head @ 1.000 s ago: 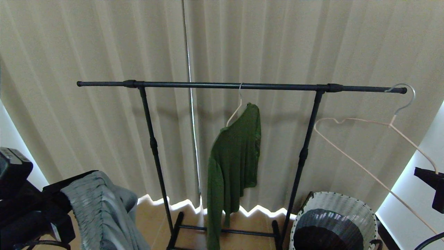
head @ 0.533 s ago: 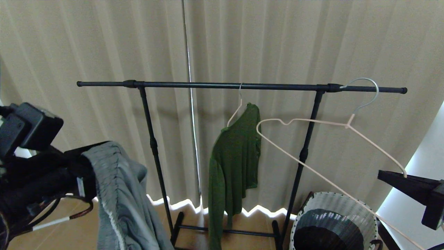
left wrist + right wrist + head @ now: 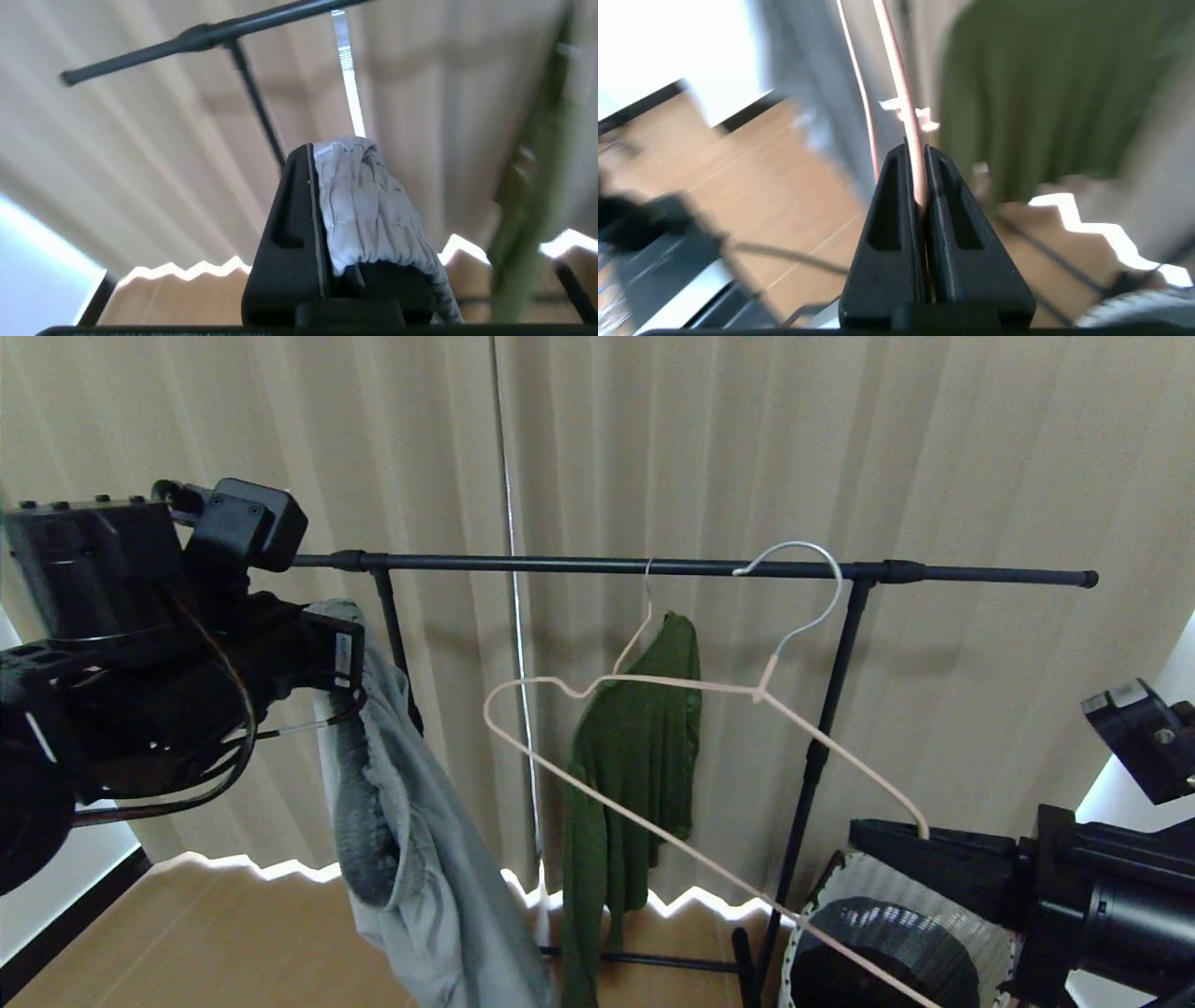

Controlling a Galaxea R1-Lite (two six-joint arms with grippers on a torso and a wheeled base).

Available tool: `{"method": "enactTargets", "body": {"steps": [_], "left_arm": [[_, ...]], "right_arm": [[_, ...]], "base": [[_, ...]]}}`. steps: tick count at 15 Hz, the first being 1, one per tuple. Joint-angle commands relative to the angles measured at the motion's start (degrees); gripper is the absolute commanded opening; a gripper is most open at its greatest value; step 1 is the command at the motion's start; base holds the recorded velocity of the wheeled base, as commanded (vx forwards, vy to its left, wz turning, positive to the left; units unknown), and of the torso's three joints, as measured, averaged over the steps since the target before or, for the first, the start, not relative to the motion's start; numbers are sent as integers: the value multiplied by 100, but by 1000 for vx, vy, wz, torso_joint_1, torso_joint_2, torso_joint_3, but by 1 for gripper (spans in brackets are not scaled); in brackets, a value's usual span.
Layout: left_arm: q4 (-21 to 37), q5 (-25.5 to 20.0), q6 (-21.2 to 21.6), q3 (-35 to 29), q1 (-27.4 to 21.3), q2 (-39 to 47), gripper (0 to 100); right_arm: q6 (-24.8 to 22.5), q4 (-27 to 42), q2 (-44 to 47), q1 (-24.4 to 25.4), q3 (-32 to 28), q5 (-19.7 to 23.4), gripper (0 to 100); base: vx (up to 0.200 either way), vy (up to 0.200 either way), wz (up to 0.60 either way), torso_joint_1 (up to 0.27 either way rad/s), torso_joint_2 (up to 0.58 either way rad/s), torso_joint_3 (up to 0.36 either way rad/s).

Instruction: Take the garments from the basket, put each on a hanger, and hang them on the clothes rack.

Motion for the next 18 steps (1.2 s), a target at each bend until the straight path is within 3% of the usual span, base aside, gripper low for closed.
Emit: {"method": "enactTargets", "body": {"steps": [1,8,12,18], "left_arm": [[-3,223,-144,-378,-1,580,0],[-3,250,-144,-484,-274,747,0],[498,250,-153,-756,-256,721,0],[577,285,-285,-800,-186,791,0]], "right_arm": [[136,-10,192,462,-29,-20,0],[179,-89,843,805,-380,-99,0],[329,-124,1590,867,-899,-1066,0],[830,-546,1713,1561,-837,-1119,0]], "base": [[0,0,0,0,0,0],[0,0,0,0,0,0],[0,0,0,0,0,0],[0,0,0,0,0,0]]}}
